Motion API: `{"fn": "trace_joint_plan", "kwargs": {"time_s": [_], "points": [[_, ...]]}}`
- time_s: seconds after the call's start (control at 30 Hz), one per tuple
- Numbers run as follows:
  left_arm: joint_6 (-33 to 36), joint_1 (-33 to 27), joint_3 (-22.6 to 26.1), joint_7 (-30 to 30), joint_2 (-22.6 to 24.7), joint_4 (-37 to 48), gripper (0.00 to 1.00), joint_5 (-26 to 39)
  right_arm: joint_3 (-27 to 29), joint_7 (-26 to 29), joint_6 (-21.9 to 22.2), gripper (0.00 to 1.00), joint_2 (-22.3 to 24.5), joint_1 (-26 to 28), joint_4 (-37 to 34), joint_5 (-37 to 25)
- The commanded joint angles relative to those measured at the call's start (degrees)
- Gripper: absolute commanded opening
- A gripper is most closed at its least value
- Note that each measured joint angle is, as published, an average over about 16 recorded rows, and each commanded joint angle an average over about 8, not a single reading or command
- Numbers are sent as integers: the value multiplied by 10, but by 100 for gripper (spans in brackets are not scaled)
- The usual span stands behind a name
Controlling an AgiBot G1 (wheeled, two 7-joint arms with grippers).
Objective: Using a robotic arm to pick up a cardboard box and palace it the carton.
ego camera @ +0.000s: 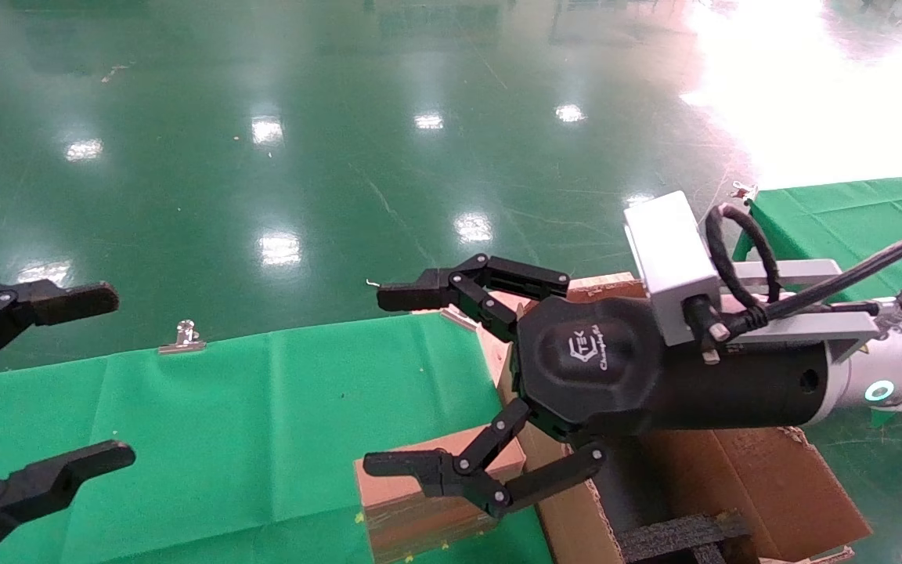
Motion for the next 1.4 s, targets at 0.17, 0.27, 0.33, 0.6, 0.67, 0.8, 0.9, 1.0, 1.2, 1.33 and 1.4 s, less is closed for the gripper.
{"fn": "trace_joint_plan", "kwargs": {"time_s": [0.17,0.27,0.33,0.6,0.67,0.8,0.9,1.0,1.2,1.33,1.4], "points": [[0,0,0,0,0,0,0,0,0,0,0,100,0,0,0,0],[0,0,0,0,0,0,0,0,0,0,0,100,0,0,0,-1],[0,0,0,0,0,0,0,0,-3,0,-2,100,2,3,0,-8],[0,0,0,0,0,0,0,0,-48,11,-22,100,3,60,-13,-110],[0,0,0,0,0,0,0,0,-65,13,-30,100,-4,81,-20,-144],[0,0,0,0,0,0,0,0,-105,13,-42,100,-23,120,-35,-206],[0,0,0,0,0,0,0,0,-136,9,-46,100,-40,147,-46,-246],[0,0,0,0,0,0,0,0,-166,2,-46,100,-58,170,-57,-280],[0,0,0,0,0,0,0,0,-222,-11,-45,100,-95,212,-81,-342],[0,0,0,0,0,0,0,0,-258,-15,-42,100,-122,239,-93,-384],[0,0,0,0,0,0,0,0,-274,-15,-40,100,-137,250,-98,-405]]}}
